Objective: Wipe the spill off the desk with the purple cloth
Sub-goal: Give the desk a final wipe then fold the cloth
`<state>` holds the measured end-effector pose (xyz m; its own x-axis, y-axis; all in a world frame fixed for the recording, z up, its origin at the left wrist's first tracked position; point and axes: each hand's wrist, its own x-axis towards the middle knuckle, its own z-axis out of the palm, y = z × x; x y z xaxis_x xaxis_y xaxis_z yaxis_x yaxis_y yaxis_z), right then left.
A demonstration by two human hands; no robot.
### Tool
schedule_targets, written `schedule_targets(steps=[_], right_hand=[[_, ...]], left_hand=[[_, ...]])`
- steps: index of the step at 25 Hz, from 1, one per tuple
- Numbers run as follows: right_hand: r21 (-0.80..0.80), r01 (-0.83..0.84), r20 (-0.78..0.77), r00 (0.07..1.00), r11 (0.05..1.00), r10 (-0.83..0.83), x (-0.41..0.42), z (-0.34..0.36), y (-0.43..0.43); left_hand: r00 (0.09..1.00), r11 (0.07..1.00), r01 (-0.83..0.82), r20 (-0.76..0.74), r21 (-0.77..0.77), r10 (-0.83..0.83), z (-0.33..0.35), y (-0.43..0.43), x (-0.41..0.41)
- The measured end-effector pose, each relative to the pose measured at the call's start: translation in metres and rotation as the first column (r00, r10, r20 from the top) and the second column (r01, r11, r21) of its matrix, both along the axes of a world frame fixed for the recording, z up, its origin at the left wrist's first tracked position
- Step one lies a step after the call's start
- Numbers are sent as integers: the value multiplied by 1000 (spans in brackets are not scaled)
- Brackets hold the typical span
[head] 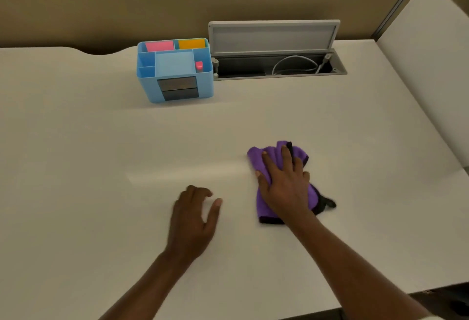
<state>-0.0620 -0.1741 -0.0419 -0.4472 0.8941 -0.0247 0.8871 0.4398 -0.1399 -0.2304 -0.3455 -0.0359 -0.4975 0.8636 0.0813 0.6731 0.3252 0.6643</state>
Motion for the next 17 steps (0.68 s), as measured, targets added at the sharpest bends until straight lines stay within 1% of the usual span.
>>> schedule_targets(steps=[2,3,4,5,7,9,11,12,14,15,17], right_hand=[[-68,11,-103,994,998,-18,8,6,-19],[-131,32,-187,981,991,-56,14,9,-23],[-193,82,-258,957,978,-131,22,13,-26],[-241,153,-291,931,958,-222,29,17,-28],[-310,270,-257,900,912,-353,39,23,-31],[-376,286,-238,889,881,-391,38,26,-34],[-451,281,-280,857,847,-433,36,31,-31],[-500,282,-316,821,819,-476,36,34,-28],[-628,272,-384,707,730,-593,48,41,-21],[-708,244,-405,629,663,-664,58,43,-18],[-860,138,-396,425,491,-814,78,49,-13]], left_hand=[[979,996,52,200,-79,-35,10,33,41],[965,989,54,261,-135,-17,14,49,55],[959,981,39,283,-190,17,17,64,66],[958,972,14,283,-236,54,19,75,72],[956,952,-25,271,-306,112,21,88,74],[960,931,-25,253,-365,125,22,95,73],[957,919,-13,260,-394,125,23,99,72],[947,916,-4,292,-400,132,23,99,71],[899,918,10,405,-397,166,28,102,69],[847,919,4,490,-393,205,31,102,67],[707,929,11,661,-369,254,41,105,64]])
